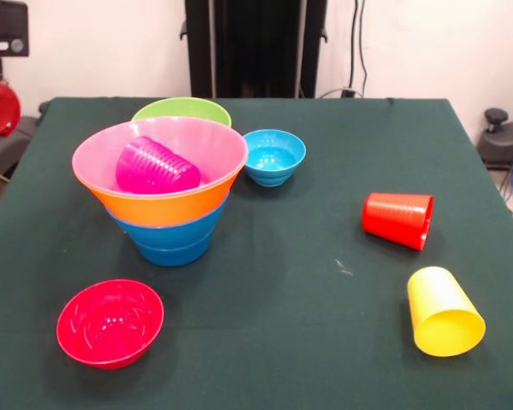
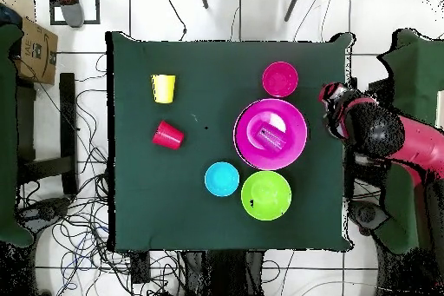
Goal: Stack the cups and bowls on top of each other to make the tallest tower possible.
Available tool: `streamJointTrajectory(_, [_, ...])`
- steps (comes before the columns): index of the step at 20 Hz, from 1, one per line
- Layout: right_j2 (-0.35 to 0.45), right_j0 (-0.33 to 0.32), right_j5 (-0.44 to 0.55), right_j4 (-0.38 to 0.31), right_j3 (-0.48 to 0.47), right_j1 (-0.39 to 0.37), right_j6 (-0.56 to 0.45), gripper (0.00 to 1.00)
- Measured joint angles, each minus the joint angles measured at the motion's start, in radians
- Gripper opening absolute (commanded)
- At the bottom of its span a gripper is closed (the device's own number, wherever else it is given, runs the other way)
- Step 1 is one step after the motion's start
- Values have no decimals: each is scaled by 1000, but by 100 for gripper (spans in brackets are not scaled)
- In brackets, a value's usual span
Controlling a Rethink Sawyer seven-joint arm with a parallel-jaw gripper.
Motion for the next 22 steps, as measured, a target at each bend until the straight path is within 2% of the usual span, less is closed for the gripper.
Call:
streamJointTrajectory(4, [-45,51,0,2,-63,21,0,100])
streamJointTrajectory(9, [-62,89,0,36,-86,43,0,100])
streamJointTrajectory(18, [-72,149,0,227,-85,57,2,100])
streamJointTrajectory(22, [-79,176,0,285,-85,54,2,100])
